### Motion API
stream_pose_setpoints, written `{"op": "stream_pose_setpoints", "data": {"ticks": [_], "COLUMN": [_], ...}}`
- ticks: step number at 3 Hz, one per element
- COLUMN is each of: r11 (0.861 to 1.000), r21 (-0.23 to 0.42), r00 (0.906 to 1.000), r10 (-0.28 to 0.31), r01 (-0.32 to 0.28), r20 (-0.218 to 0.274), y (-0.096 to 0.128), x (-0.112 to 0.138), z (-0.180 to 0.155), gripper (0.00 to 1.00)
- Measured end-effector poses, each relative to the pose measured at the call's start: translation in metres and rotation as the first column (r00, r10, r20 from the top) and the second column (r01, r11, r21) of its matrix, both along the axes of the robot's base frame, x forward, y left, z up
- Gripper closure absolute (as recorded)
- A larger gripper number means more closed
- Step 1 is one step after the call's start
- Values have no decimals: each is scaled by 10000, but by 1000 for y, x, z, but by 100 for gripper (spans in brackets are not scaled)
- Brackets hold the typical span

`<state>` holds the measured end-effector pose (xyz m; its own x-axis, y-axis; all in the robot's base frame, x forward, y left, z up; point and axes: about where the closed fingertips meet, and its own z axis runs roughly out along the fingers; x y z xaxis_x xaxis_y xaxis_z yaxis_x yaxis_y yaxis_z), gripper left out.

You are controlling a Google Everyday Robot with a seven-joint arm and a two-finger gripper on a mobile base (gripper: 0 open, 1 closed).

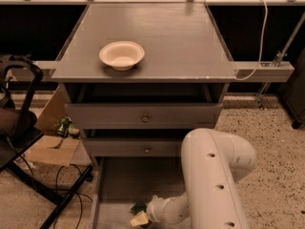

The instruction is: Pick sponge from bottom drawer and place on counter

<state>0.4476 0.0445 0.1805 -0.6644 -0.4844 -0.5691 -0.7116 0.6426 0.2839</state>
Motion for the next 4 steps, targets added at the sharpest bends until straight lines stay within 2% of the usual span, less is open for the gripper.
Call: {"op": "stream_pose_setpoints", "data": {"ticks": [1,2,3,4], "r11": [9969,9882,9808,9795], "r21": [-780,-1534,-1949,-2010], "r00": [9994,9995,9998,9998], "r10": [103,71,-65,-107], "r01": [-78,-26,102,138], "r20": [324,292,196,164], "y": [-2,2,4,4], "x": [-5,-9,-12,-12], "z": [-26,-45,-61,-64], "gripper": [0,0,18,43]}}
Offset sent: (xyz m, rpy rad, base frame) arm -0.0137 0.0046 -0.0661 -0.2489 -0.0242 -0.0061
